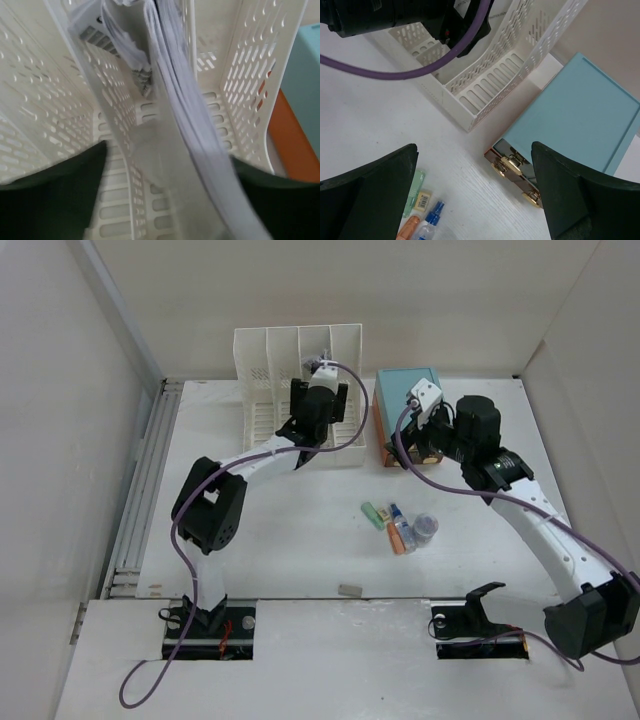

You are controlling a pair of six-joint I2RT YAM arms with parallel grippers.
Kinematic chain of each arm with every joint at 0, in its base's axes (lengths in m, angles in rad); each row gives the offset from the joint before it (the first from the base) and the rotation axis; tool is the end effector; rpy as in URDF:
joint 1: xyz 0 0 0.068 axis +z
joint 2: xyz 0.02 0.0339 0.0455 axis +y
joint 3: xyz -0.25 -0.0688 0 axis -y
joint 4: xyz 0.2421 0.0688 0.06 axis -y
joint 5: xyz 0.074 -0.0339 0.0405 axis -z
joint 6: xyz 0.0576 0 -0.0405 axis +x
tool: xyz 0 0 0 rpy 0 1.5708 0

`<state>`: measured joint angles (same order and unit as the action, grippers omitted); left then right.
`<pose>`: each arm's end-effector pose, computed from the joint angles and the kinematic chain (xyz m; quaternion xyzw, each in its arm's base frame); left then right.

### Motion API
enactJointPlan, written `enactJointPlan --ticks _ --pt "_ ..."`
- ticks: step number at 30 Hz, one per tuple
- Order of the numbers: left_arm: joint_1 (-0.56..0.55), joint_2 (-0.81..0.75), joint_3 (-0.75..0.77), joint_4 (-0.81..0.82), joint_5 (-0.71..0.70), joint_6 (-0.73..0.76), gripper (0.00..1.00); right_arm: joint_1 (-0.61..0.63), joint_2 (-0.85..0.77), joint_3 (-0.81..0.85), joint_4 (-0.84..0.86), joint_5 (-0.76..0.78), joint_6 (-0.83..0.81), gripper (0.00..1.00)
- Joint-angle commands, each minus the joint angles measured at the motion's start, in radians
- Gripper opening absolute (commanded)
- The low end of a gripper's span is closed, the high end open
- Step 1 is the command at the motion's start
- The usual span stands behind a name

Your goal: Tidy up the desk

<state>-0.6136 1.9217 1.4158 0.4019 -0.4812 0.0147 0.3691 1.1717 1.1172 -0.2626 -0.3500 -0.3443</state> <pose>0.4006 -0.2495 0.2704 0.0712 0.7355 -0.0226 0.6734 0.2630 0.1229 0.3506 -0.3742 0.7116 0.1482 0.5758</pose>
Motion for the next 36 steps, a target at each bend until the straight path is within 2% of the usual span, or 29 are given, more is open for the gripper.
enactJointPlan --ticks 1,4,7,8,9,10,11,12,13,14,15,16,17,18,19,21,22,26,31,36 --pt "-0.009 -0.038 -0.018 0.110 -0.017 -0.051 0.85 -0.007 -0.001 0.007 0.022 -0.024 -0.001 1.00" --pt "-0.021 -0.099 -0.044 0.110 -0.028 -0.061 0.99 -0.007 -0.001 0.007 0.022 -0.033 -0.010 1.00" --pt "-0.052 -0.217 -0.044 0.097 -0.092 -0.061 1.00 -0.007 0.008 0.007 0.011 -0.044 -0.010 1.00" --pt "-0.083 -0.251 -0.044 0.072 -0.111 -0.061 1.00 -0.016 0.008 0.007 0.011 -0.005 -0.010 1.00" --pt "-0.095 -0.285 -0.025 0.040 -0.128 -0.070 1.00 -0.016 0.008 0.007 0.011 0.037 -0.010 0.99" --pt "-0.110 -0.318 -0.014 -0.035 -0.143 -0.112 0.96 -0.025 0.025 0.018 0.011 0.077 -0.001 0.93" --pt "-0.133 -0.393 -0.014 -0.078 -0.143 -0.143 0.88 -0.036 0.054 0.027 0.011 0.103 -0.001 0.82" --pt "-0.133 -0.432 -0.005 -0.125 -0.134 -0.180 0.67 -0.057 0.068 0.036 -0.012 0.130 0.011 0.40" --pt "-0.147 -0.472 -0.020 -0.173 -0.116 -0.227 0.10 -0.058 0.078 0.046 -0.027 0.143 0.022 0.15" --pt "-0.147 -0.559 -0.043 -0.242 -0.035 -0.273 0.00 -0.068 0.089 0.055 -0.042 0.143 0.031 0.00" --pt "-0.147 -0.607 -0.131 -0.242 0.013 -0.347 0.00 -0.068 0.089 0.055 -0.052 0.134 0.031 0.00" --pt "-0.156 -0.654 -0.191 -0.242 0.056 -0.370 0.00 -0.068 0.089 0.055 -0.052 0.119 0.043 0.00" --pt "-0.156 -0.699 -0.246 -0.229 0.087 -0.396 0.15 -0.068 0.089 0.027 -0.064 0.100 0.044 0.09" --pt "-0.167 -0.780 -0.347 -0.219 0.140 -0.422 0.37 -0.068 0.080 0.018 -0.064 0.076 0.056 0.44" --pt "-0.167 -0.818 -0.398 -0.219 0.156 -0.499 0.57 -0.068 0.080 0.007 -0.064 0.062 0.056 0.46" --pt "-0.167 -0.927 -0.510 -0.172 0.208 -0.567 0.68 -0.068 0.091 -0.010 -0.064 0.052 0.085 0.49" --pt "-0.167 -0.960 -0.632 -0.131 0.232 -0.585 0.80 -0.068 0.107 -0.022 -0.064 0.062 0.096 0.50" --pt "-0.167 -1.032 -0.802 -0.051 0.268 -0.633 0.81 -0.068 0.181 -0.046 -0.024 0.164 0.217 0.49" --pt "-0.167 -1.032 -0.870 -0.037 0.294 -0.633 0.81 -0.042 0.238 -0.081 -0.012 0.258 0.312 0.47" --pt "-0.167 -1.032 -0.911 -0.015 0.303 -0.624 0.81 0.008 0.252 -0.103 0.037 0.437 0.376 0.55"
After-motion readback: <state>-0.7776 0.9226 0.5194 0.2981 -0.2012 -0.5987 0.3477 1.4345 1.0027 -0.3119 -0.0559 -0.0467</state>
